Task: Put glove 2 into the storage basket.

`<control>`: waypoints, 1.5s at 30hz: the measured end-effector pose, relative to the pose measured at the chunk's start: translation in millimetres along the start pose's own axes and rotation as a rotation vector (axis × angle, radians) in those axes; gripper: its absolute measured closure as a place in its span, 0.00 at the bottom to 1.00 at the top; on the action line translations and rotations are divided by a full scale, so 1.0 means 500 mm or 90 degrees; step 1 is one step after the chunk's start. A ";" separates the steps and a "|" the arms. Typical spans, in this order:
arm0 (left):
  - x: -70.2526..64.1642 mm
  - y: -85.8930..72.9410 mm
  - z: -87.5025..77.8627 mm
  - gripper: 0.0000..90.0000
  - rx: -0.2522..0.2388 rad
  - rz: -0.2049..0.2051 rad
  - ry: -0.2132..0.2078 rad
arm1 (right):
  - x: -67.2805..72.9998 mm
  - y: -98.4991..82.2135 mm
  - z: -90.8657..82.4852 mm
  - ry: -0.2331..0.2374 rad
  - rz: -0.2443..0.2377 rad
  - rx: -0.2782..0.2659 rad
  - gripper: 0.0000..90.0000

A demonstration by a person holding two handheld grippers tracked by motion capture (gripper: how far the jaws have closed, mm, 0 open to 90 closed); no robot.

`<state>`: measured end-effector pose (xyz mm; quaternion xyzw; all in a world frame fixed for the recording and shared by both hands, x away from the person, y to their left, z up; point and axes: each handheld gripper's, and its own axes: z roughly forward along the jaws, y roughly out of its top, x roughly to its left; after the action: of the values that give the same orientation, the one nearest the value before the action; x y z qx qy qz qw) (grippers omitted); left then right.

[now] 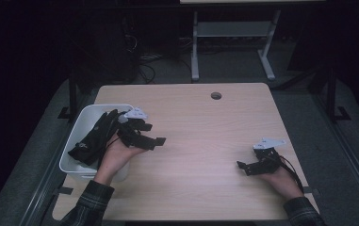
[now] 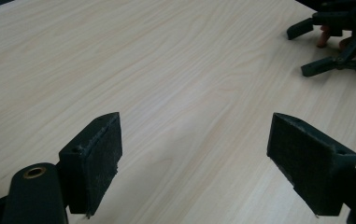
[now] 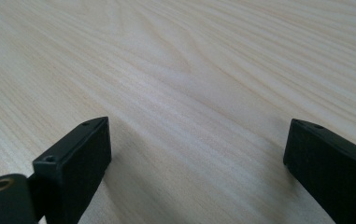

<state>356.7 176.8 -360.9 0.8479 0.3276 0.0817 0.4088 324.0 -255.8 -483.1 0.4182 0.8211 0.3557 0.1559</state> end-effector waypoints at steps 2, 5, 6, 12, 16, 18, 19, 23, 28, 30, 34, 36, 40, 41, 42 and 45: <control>-0.012 -0.001 0.009 0.19 -0.004 0.004 -0.005 | 0.000 0.000 0.000 -0.001 0.001 0.001 0.08; -0.029 -0.002 0.021 0.19 -0.005 0.011 -0.013 | 0.000 0.000 0.000 0.000 0.002 0.001 0.08; -0.034 -0.002 0.026 0.19 -0.003 0.015 -0.014 | 0.000 0.000 0.000 0.000 0.002 0.001 0.08; -0.061 -0.008 0.055 0.19 0.006 0.026 -0.025 | 0.000 0.000 0.000 0.001 0.000 0.000 0.08; -0.078 -0.014 0.076 0.19 0.018 0.042 -0.036 | 0.001 0.000 0.000 0.000 0.002 0.001 0.08; -0.088 -0.022 0.089 0.19 0.021 0.041 -0.040 | 0.001 0.000 0.000 0.000 0.002 0.001 0.08; -0.091 -0.024 0.092 0.19 0.024 0.044 -0.040 | 0.001 0.000 0.000 0.000 0.001 0.001 0.08; -0.102 -0.037 0.109 0.19 0.025 0.050 -0.041 | 0.001 0.000 0.000 0.001 0.001 0.001 0.08; -0.110 -0.058 0.127 0.19 0.014 0.046 -0.040 | 0.001 0.000 0.000 0.001 0.001 0.001 0.08; -0.112 -0.067 0.134 0.19 0.015 0.051 -0.039 | 0.000 0.000 0.000 0.001 0.000 0.001 0.08; -0.117 -0.082 0.146 0.19 0.029 0.056 -0.045 | 0.000 0.000 0.000 0.001 0.000 0.001 0.08; -0.120 -0.090 0.153 0.19 0.035 0.066 -0.044 | 0.000 0.000 0.000 0.001 0.000 0.001 0.08; -0.127 -0.103 0.166 0.19 0.049 0.081 -0.048 | 0.000 0.000 0.000 0.000 -0.001 0.000 0.08; -0.130 -0.106 0.170 0.19 0.051 0.086 -0.048 | 0.000 0.000 0.000 0.000 -0.002 0.000 0.08; -0.132 -0.109 0.173 0.18 0.054 0.093 -0.044 | 0.000 0.000 0.000 0.001 -0.002 -0.001 0.08; -0.136 -0.121 0.185 0.18 0.053 0.092 -0.043 | 0.000 0.000 0.000 0.001 -0.002 0.000 0.08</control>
<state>312.0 102.7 -457.6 0.8877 0.2548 0.0683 0.3773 324.0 -255.7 -483.0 0.4165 0.8219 0.3560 0.1558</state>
